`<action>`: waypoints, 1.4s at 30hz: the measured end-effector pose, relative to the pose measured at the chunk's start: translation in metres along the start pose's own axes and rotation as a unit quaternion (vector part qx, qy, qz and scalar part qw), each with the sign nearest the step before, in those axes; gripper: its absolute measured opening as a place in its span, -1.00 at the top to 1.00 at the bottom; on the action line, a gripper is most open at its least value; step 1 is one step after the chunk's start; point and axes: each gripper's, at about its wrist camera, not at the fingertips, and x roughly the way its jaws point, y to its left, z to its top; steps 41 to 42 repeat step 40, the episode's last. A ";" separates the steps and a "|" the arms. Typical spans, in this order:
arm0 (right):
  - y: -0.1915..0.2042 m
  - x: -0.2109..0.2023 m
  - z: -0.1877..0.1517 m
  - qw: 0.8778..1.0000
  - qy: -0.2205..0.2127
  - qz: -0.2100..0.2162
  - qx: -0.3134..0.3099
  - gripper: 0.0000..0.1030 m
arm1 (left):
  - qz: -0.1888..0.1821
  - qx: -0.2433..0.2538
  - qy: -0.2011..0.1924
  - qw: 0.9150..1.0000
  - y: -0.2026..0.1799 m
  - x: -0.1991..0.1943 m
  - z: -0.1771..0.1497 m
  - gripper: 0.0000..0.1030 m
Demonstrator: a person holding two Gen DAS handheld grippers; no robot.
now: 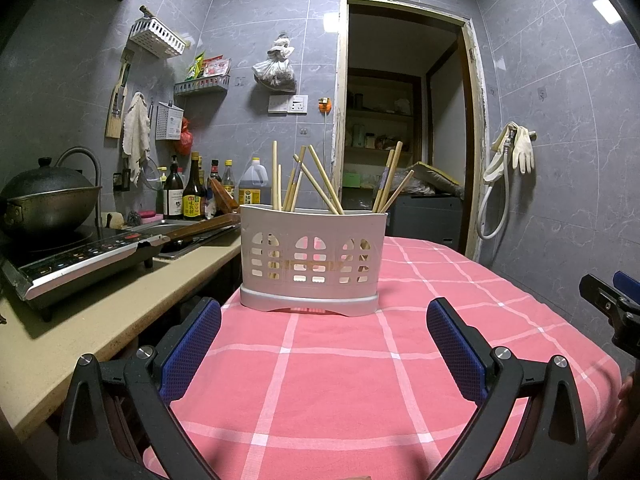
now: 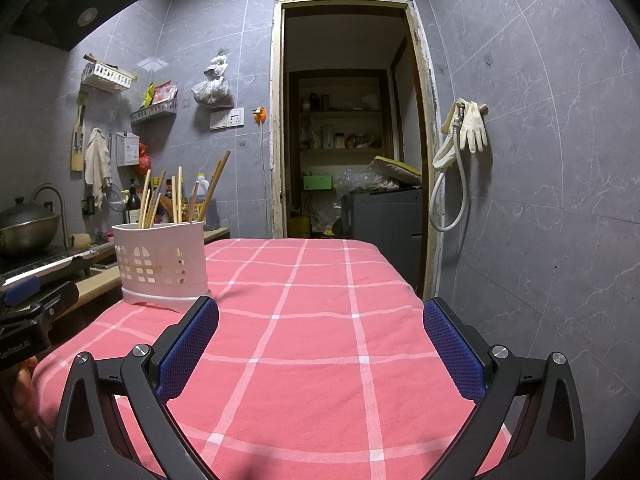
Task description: Organize utensils
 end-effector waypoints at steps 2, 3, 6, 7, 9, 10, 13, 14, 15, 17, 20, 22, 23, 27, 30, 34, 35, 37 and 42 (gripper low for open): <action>0.000 0.000 0.000 1.000 0.000 0.000 0.000 -1.00 | 0.000 0.000 0.000 1.000 0.000 0.000 0.000 -0.96; 0.000 0.000 0.000 1.000 0.000 0.001 0.000 -1.00 | 0.000 0.000 0.000 1.000 0.000 0.000 0.000 -0.96; 0.000 0.000 0.000 1.000 0.001 0.001 0.000 -1.00 | 0.000 0.000 0.000 1.000 0.000 0.000 0.000 -0.96; 0.000 0.000 0.000 1.000 0.000 0.000 0.000 -1.00 | 0.000 0.000 0.000 1.000 0.000 0.000 0.000 -0.96; 0.000 0.000 0.000 1.000 0.001 0.000 0.000 -1.00 | 0.000 0.000 0.000 1.000 0.000 0.000 0.000 -0.96; 0.000 0.000 0.000 1.000 0.001 0.000 0.000 -1.00 | 0.000 0.000 0.000 1.000 0.000 0.000 0.000 -0.95; 0.000 0.000 0.000 1.000 0.001 0.000 0.000 -1.00 | 0.000 0.000 0.000 1.000 0.000 0.000 0.000 -0.96; 0.000 0.000 0.000 1.000 0.001 0.000 0.001 -1.00 | 0.000 0.000 0.000 1.000 0.000 0.000 0.000 -0.96; 0.000 0.000 0.000 1.000 0.001 0.001 0.001 -1.00 | 0.000 0.000 0.000 1.000 0.000 0.000 0.000 -0.96; 0.001 0.000 0.000 1.000 0.001 0.000 0.001 -1.00 | 0.000 -0.001 0.000 1.000 0.000 0.000 0.000 -0.96; 0.001 0.000 0.000 1.000 0.001 0.000 0.001 -1.00 | 0.001 -0.002 0.001 1.000 0.000 0.001 -0.001 -0.96; 0.000 -0.001 0.000 1.000 0.001 0.000 0.001 -1.00 | 0.001 -0.003 0.000 1.000 -0.001 0.001 -0.001 -0.96; 0.001 0.000 0.000 1.000 0.001 0.000 0.001 -1.00 | 0.000 -0.003 0.001 1.000 0.000 0.001 -0.002 -0.96; 0.001 0.000 0.000 1.000 0.001 0.000 0.001 -1.00 | -0.002 -0.001 0.000 1.000 0.000 0.002 -0.002 -0.96; 0.001 0.000 0.000 1.000 0.001 0.000 0.001 -1.00 | -0.004 0.002 0.000 1.000 0.003 0.002 -0.002 -0.96; 0.001 0.000 0.000 1.000 0.001 0.000 0.001 -1.00 | -0.005 0.002 0.002 1.000 0.003 0.002 -0.002 -0.96; 0.001 0.000 0.000 1.000 0.001 0.000 0.001 -1.00 | -0.005 0.003 0.002 1.000 0.004 0.001 -0.002 -0.96; 0.001 -0.001 0.000 1.000 0.001 0.000 0.001 -1.00 | -0.006 0.003 0.002 1.000 0.005 0.001 -0.002 -0.95; 0.001 -0.001 0.000 1.000 0.001 0.000 0.001 -1.00 | -0.006 0.003 0.002 1.000 0.004 0.001 -0.002 -0.96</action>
